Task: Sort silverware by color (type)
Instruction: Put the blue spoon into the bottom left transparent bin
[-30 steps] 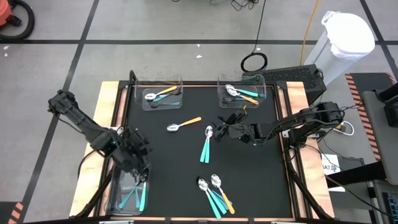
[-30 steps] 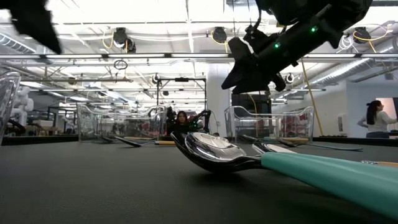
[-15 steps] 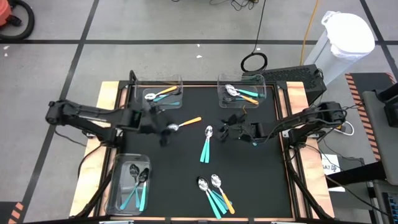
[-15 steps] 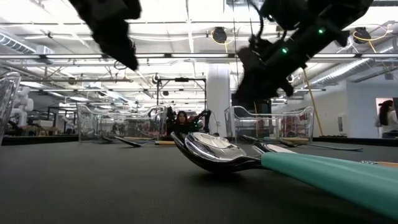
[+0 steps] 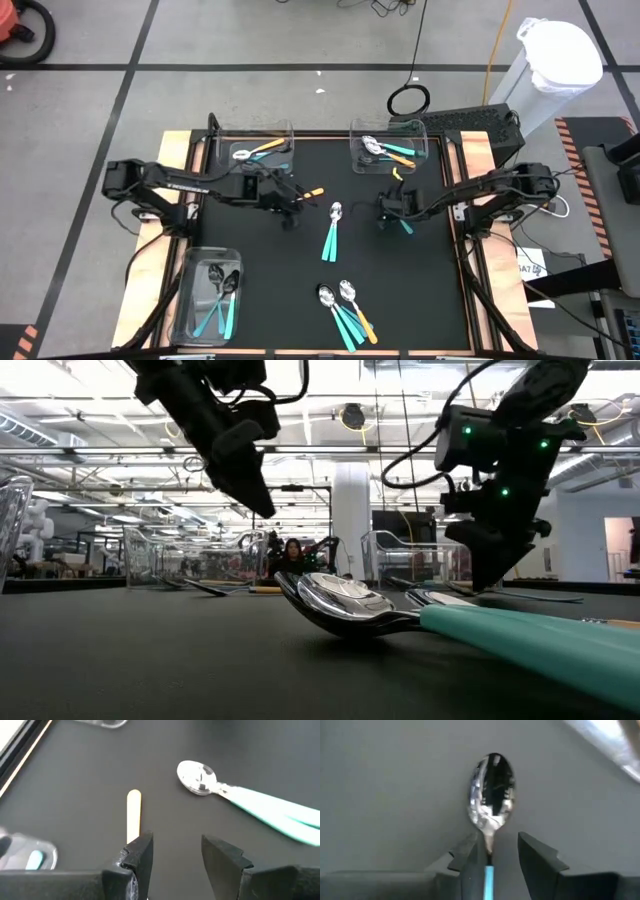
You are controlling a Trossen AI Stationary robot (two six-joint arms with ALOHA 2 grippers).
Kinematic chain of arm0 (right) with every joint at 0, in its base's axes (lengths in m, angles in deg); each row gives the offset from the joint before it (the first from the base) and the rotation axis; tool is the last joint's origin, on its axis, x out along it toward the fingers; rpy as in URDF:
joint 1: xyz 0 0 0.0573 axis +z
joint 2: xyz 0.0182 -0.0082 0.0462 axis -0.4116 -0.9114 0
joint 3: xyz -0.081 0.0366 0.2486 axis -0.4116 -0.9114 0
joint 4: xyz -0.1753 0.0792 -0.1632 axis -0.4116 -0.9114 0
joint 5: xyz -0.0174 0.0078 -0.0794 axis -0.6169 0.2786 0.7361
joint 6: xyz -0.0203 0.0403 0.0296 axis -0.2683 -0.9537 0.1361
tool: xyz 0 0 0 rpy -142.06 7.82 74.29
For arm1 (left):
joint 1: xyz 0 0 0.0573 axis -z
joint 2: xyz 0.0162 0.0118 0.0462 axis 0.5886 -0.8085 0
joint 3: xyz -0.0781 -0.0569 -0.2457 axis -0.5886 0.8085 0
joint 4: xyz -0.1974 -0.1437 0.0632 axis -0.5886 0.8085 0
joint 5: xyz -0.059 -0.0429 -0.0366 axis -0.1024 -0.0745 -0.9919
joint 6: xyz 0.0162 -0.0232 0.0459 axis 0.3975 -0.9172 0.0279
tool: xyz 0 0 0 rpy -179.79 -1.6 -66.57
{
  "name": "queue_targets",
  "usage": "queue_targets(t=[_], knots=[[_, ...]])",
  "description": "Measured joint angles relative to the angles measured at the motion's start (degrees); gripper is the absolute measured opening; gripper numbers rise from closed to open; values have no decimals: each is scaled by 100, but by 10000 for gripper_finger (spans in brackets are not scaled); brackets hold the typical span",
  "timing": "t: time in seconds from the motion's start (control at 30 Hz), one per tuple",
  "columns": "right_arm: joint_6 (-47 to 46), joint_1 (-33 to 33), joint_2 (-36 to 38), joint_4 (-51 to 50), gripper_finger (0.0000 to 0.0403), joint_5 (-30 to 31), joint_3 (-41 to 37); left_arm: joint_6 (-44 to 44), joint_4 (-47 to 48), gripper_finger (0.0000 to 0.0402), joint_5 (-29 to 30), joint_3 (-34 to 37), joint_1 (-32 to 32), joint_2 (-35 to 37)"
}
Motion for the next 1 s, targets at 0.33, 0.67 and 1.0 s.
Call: queue_targets(t=[0.33, 0.67, 1.0], knots=[[186, -211, 10, 236, 83, -688, -177, -93, -11, 162, -9, 0, 99, -19], [756, -121, -15, 1262, 4, -401, -226, -542, -869, 162, -8, 434, 320, -13], [2713, 508, -9, 4549, 1, 822, -217, -682, -5228, 162, 24, 2043, 320, -47]])
